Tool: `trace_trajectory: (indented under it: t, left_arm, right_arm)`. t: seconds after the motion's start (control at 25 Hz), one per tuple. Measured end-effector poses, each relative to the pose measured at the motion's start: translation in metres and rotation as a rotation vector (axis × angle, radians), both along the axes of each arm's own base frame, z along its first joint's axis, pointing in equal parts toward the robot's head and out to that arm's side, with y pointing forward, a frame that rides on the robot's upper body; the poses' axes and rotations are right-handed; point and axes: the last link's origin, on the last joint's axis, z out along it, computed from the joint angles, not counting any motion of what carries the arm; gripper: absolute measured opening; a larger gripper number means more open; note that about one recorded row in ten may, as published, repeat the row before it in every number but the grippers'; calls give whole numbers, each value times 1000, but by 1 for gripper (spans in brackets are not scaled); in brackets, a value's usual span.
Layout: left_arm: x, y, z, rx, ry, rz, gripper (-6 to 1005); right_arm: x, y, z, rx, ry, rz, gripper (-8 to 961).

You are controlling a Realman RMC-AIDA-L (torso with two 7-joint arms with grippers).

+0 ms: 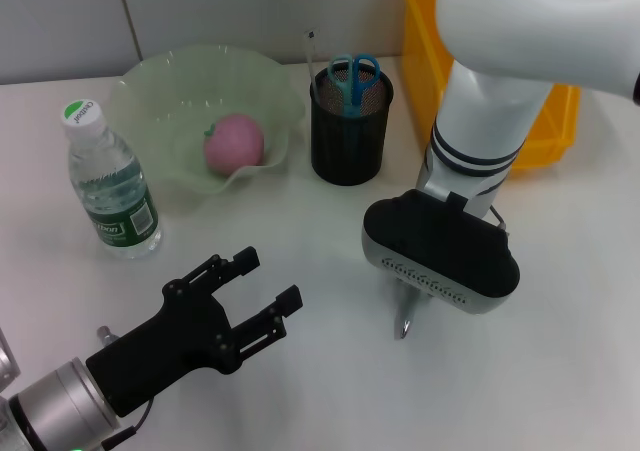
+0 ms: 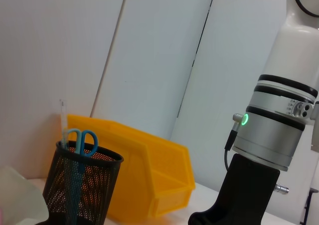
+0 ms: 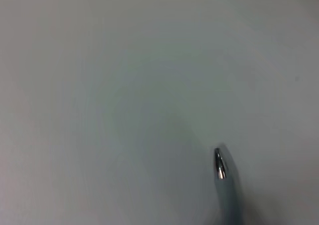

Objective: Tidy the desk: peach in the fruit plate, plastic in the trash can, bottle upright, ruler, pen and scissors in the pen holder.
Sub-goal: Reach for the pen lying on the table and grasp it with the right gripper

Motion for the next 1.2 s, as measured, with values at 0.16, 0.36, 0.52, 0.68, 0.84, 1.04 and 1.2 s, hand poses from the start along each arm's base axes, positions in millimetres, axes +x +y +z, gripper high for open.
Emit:
trace_trajectory:
  t: [0.16,0.36,0.52,0.68,0.84,1.04,1.2]
  left_arm:
    - [0,0,0,3,-2,2,754]
    - [1,2,1,12,-9,5,754]
    - [1,1,2,15,-13,8,754]
    - [0,1,2,15,-13,9,754]
    - [0,1,2,16,-13,8,754]
    - [0,1,2,16,-12,7,754]
    - [0,1,4,17,-14,8,754]
  right_arm:
    - [-1,1,-1,1,4,3,317]
    - [-1,1,0,1,4,0,287]
    - [0,1,0,1,3,-1,262]
    - [0,1,0,1,3,-2,241]
    - [0,1,0,1,2,-2,229]
    - [2,2,0,0,-8,-9,214]
    - [2,2,-1,-1,-9,-11,202]
